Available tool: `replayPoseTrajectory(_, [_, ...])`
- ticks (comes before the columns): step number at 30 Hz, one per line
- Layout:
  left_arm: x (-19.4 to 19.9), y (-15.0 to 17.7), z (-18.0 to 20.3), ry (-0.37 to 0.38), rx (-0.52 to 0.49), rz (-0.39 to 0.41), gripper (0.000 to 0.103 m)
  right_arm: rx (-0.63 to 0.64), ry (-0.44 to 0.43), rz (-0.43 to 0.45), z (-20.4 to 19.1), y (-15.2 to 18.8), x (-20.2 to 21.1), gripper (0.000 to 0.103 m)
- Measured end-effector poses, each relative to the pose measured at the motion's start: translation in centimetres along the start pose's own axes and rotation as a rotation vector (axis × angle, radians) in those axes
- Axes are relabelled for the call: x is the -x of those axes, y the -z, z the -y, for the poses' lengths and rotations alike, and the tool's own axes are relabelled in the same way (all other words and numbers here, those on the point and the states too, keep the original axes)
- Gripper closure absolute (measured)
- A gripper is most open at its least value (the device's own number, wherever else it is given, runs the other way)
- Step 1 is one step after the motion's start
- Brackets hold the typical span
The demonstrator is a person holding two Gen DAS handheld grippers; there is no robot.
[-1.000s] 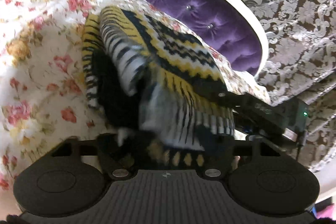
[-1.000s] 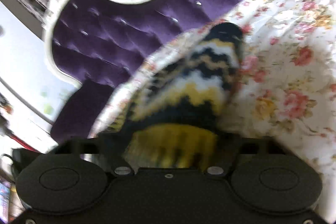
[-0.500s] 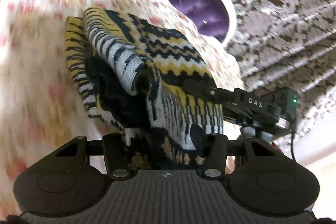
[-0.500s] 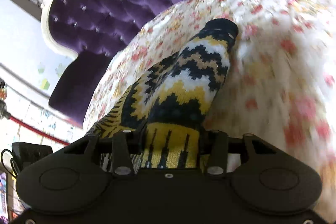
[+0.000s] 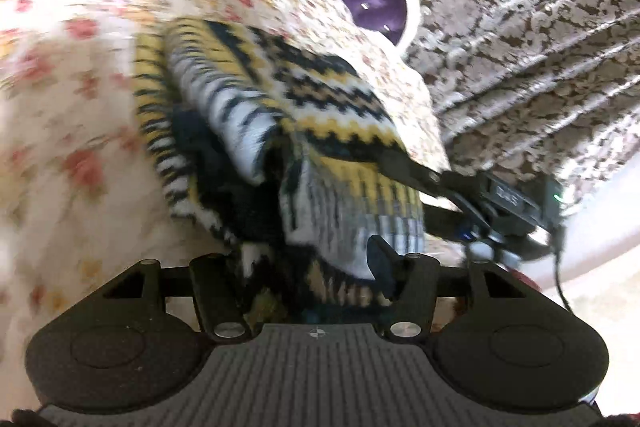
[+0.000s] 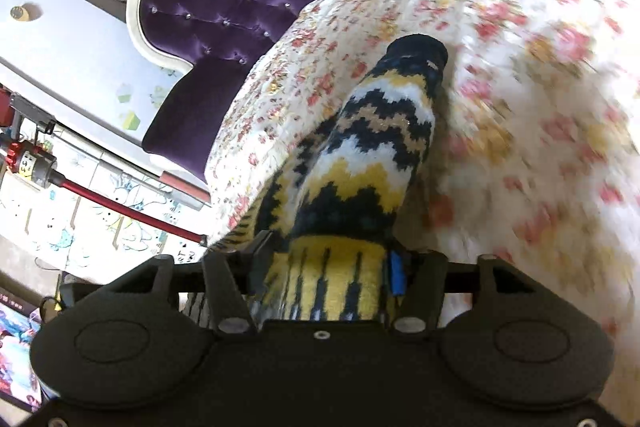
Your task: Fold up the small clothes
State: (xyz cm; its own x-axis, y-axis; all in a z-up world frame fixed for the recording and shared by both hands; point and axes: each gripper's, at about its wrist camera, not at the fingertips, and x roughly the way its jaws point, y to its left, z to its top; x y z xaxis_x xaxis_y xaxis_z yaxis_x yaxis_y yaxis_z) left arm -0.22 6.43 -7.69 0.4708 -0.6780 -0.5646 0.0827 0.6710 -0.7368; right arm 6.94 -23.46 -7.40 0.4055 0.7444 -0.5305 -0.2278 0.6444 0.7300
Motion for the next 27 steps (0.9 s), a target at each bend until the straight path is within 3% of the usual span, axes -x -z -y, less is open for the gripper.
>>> replayPoseTrajectory(2, [0.2,0.8,-0.4,-0.066,0.000,0.032,0.048,0.019,0.044,0.035,0.0,1.0,0.8,0.036])
replayPoseTrajectory(5, [1.0,1.8,-1.1,-0.086,0.004,0.090,0.048,0.044,0.108,0.084,0.2,2.2,1.6,0.035])
replayPoseTrajectory(7, [1.6,2.2,-0.6,-0.132,-0.028,0.129,0.048,0.056,0.149,0.109,0.4,3.0,1.9,0.029])
replayPoseTrajectory(14, [3.7,3.7,4.1,-0.389,-0.257,0.320,0.036,0.159,0.247,0.183,-0.8,5.4,3.5,0.021])
replayPoseTrajectory(17, [3.9,3.3,6.2,-0.441,-0.329,0.399,0.029,0.212,0.281,0.216,-1.9,5.9,4.0,0.011])
replayPoseTrajectory(19, [3.4,2.7,7.0,-0.462,-0.354,0.413,0.026,0.255,0.299,0.244,-2.5,6.3,4.4,0.003])
replayPoseTrajectory(22, [2.0,1.9,7.4,-0.505,-0.386,0.409,0.025,0.317,0.315,0.280,-3.5,6.7,4.9,0.000])
replayPoseTrajectory(27, [-1.1,1.1,6.4,-0.680,-0.402,0.352,0.025,0.368,0.345,0.310,-4.8,6.5,4.7,0.000])
